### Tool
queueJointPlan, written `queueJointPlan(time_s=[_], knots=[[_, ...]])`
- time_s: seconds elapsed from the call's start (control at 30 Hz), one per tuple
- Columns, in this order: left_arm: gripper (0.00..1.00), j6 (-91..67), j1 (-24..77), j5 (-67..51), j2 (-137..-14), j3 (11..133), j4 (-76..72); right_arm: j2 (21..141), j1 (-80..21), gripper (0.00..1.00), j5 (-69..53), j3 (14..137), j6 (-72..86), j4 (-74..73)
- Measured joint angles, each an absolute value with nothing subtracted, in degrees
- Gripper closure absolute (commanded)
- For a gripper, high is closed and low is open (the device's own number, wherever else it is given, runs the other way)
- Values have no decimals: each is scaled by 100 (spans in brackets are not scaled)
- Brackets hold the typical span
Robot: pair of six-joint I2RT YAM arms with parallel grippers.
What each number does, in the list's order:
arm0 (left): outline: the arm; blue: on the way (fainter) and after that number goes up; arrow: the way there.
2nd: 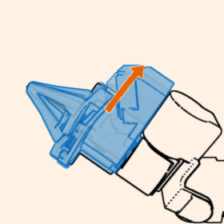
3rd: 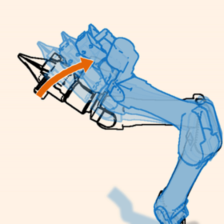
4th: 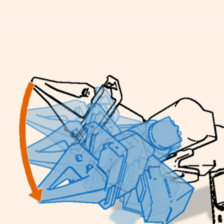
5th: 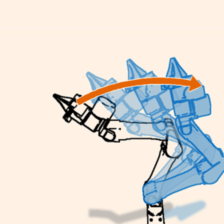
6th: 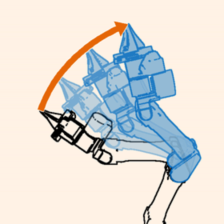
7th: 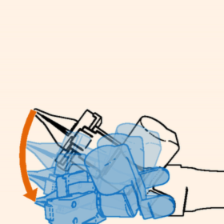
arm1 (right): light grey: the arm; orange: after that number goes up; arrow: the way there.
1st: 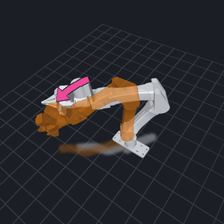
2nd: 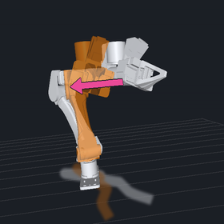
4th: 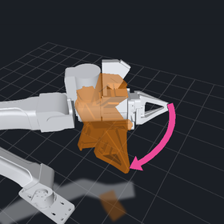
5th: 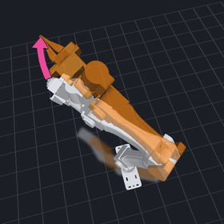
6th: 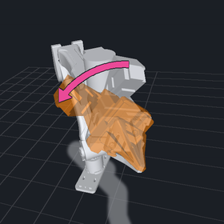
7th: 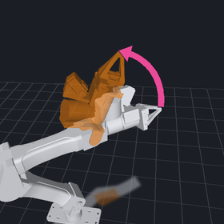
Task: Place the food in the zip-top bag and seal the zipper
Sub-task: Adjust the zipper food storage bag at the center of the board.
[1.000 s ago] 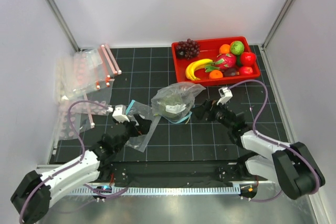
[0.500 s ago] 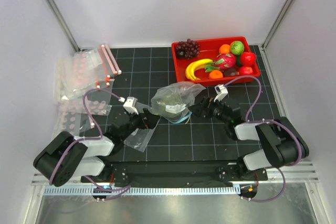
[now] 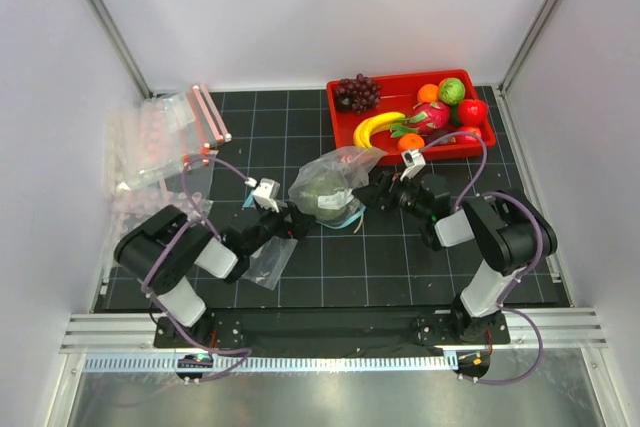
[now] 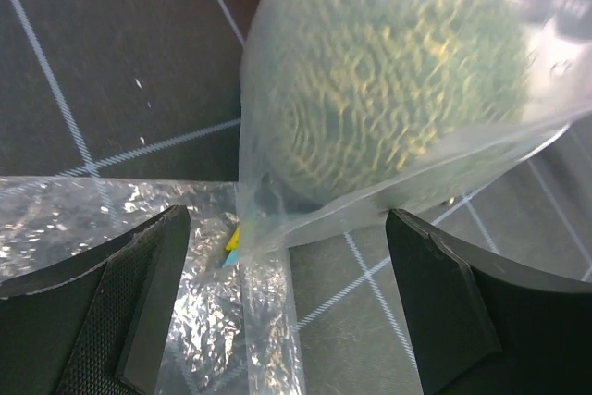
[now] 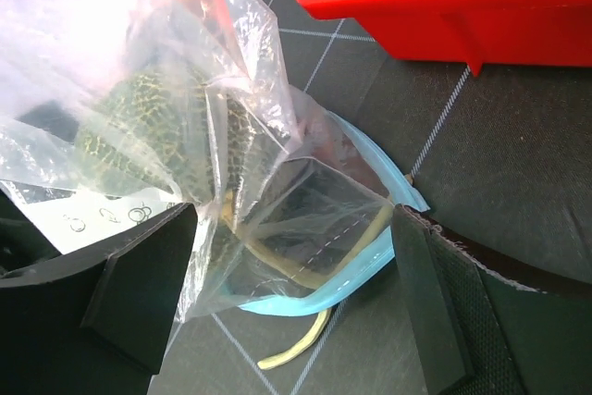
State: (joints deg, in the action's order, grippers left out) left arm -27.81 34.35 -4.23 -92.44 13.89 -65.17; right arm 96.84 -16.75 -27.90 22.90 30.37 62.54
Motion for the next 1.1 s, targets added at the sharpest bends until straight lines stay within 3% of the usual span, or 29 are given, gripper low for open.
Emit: queueJointPlan(time_s=[0.13, 0.27, 0.3, 0.33, 0.37, 0.47, 0.53, 0.63, 0.7, 0.83, 1.1], knots=[[12, -2799, 3435, -519, -9996, 1441, -7089, 10047, -1664, 10, -2934, 2471, 3173, 6329], [14, -2838, 3435, -609, -10630, 1603, -7843, 10381, -1660, 24, -3162, 2596, 3347, 6458], [19, -2847, 3435, -626, -10777, 1671, -7990, 10477, -1658, 27, -3253, 2641, 3413, 6514], [24, -2864, 3433, -657, -10903, 1758, -8088, 10547, -1656, 38, -3312, 2681, 3463, 6556], [36, -2875, 3433, -672, -11024, 1852, -8147, 10632, -1653, 44, -3387, 2731, 3514, 6622], [58, -2963, 3417, -727, -11275, 2062, -8187, 10787, -1649, 62, -3542, 2829, 3723, 6759], [68, -3004, 3404, -775, -11332, 2130, -8110, 10803, -1651, 73, -3599, 2840, 3806, 6816], [80, -3085, 3404, -829, -11338, 2134, -8027, 10801, -1682, 86, -3605, 2838, 3903, 6893], [98, -3153, 3404, -856, -11327, 2132, -7979, 10783, -1737, 88, -3509, 2821, 3968, 6901], [100, -3288, 3402, -917, -11222, 2130, -7813, 10619, -1997, 99, -3092, 2703, 4099, 6707], [100, -3677, 3395, -1129, -10875, 2137, -7371, 9603, -3367, 99, -1341, 3065, 3809, 4560]])
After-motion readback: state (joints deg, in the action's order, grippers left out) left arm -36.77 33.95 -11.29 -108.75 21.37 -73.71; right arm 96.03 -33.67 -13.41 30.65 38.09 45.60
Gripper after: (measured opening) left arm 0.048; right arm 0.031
